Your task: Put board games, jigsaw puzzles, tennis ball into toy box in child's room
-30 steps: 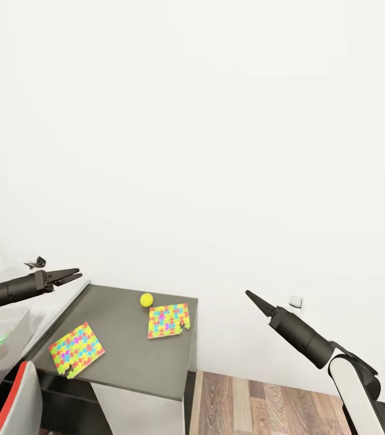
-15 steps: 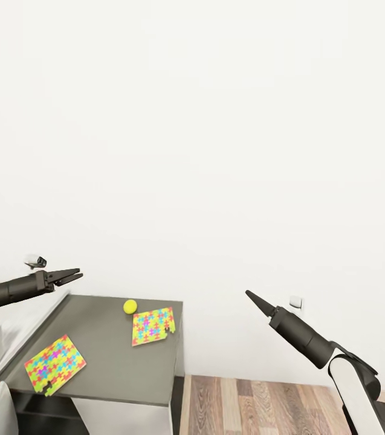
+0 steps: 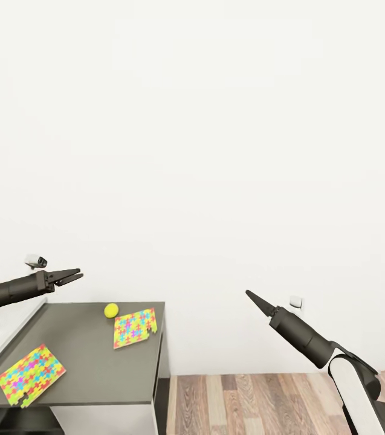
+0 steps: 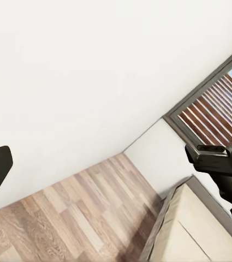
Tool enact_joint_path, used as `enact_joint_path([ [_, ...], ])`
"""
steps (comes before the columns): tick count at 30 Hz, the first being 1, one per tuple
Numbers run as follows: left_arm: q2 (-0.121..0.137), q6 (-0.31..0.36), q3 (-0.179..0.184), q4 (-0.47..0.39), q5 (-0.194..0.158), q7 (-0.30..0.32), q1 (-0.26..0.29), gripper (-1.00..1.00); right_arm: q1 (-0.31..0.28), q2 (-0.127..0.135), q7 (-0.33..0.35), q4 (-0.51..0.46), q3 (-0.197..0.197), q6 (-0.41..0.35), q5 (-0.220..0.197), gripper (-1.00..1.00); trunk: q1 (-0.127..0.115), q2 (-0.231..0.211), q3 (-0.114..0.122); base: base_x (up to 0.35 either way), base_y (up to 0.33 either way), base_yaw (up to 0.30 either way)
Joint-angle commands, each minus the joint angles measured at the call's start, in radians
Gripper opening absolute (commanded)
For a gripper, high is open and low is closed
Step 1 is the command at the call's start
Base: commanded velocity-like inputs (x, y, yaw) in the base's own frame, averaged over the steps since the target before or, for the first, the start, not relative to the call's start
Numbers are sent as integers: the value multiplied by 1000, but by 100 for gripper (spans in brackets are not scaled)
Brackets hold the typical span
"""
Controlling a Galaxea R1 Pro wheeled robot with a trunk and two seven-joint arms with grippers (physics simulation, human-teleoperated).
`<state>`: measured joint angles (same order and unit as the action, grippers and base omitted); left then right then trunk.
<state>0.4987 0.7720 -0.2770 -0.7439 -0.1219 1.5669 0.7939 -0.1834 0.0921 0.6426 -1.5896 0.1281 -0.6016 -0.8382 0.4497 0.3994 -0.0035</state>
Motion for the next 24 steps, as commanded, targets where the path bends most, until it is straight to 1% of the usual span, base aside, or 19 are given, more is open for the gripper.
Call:
enact_joint_path([
  [1, 1, 11, 0, 0, 1, 4, 0, 100, -1, 0, 0, 0, 1, -7, -6, 100, 0, 1, 1, -61, -32, -202],
  [6, 0, 10, 0, 0, 1, 4, 0, 100, -1, 0, 0, 0, 1, -7, -7, 100, 0, 1, 7, -27, -14, -194],
  [9, 0, 10, 0, 0, 1, 4, 0, 100, -1, 0, 0, 0, 1, -7, -6, 100, 0, 1, 9, -29, -26, -113],
  [16, 0, 10, 1, 0, 1, 4, 1, 100, -1, -1, -2, 0, 2, -7, -6, 100, 0, 1, 10, -130, -137, -23],
  [24, 0, 10, 1, 0, 1, 4, 0, 100, -1, 0, -18, 4, 2, -13, -7, 100, 0, 1, 9, -19, -25, -2],
])
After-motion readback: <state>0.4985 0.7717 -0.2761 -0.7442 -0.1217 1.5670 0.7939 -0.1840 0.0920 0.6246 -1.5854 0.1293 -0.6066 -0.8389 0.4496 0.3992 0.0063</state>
